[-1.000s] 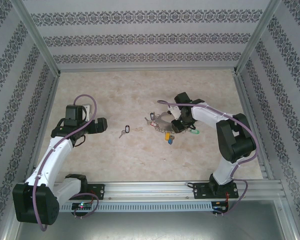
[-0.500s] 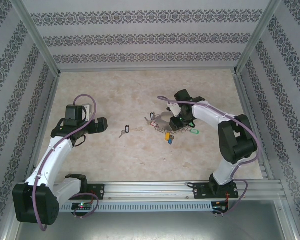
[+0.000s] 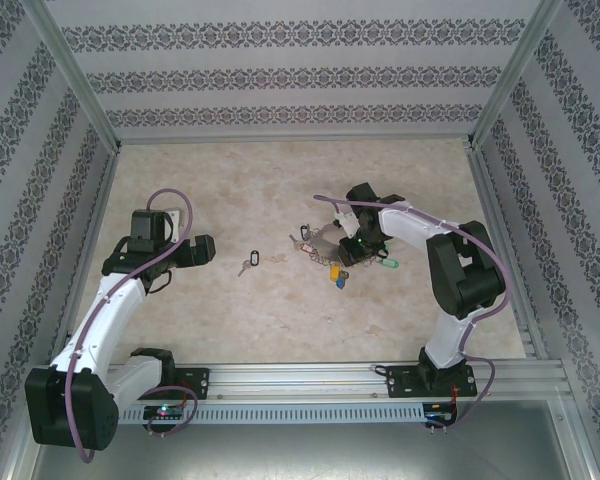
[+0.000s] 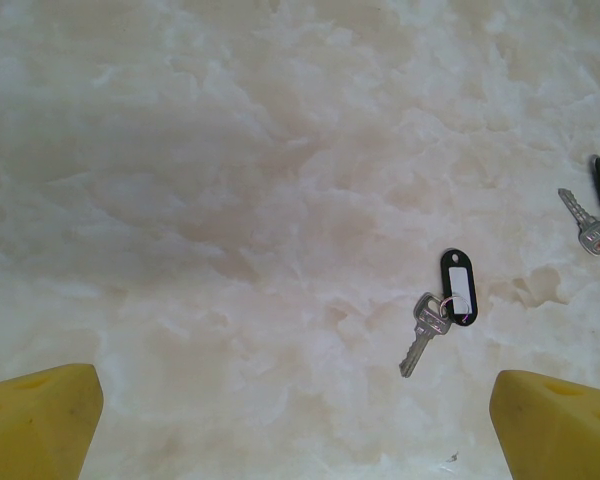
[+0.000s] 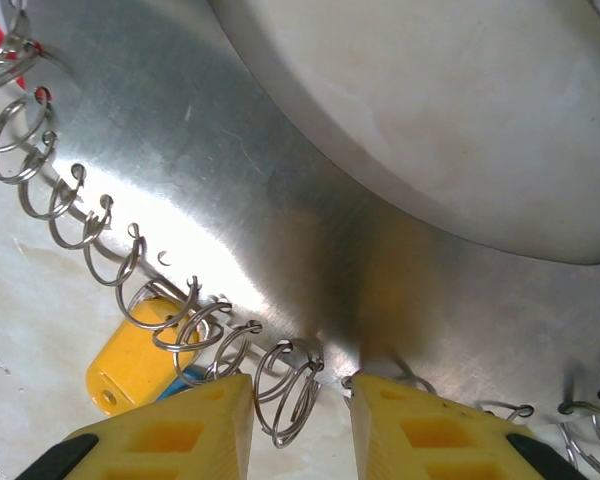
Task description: Put the keys on the keyring
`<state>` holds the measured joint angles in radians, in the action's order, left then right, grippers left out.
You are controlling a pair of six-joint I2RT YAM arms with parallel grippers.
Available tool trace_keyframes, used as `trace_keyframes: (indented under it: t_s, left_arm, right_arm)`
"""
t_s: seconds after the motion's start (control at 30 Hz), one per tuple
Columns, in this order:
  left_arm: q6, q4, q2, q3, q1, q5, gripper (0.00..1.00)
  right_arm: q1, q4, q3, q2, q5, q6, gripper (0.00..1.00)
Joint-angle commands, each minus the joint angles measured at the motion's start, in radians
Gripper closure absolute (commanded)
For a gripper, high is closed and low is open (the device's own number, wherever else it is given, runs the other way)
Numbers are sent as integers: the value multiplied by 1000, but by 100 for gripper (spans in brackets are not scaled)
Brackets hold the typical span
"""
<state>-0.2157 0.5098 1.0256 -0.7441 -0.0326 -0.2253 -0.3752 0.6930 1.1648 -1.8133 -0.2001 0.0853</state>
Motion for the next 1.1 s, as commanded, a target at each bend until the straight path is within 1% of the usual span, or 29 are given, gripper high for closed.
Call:
trace_keyframes:
  t_s: [0.0, 0.27, 0.53, 0.73, 0.97, 1.07]
  left_arm:
    - [-16, 12, -13, -15, -9, -5, 0]
    - [-15, 10, -7, -18, -9, -9, 0]
    - [-17, 10, -5, -18, -9, -10, 0]
    - [-18, 10, -5, -18, -9, -11, 0]
    - [-20, 10, -5, -17, -9, -13, 0]
    - [-20, 10, -4, -17, -9, -15, 0]
  right_arm:
    - [2, 31, 26, -21, 34, -13, 68]
    - [0, 33, 26, -17, 43, -13, 71]
    - [2, 36, 29, 24, 26, -9, 66]
    - [19, 34, 15, 63, 23, -2, 67]
    - [19, 21, -27, 121, 18, 65, 70]
    - [17, 27, -26, 109, 9, 83, 70]
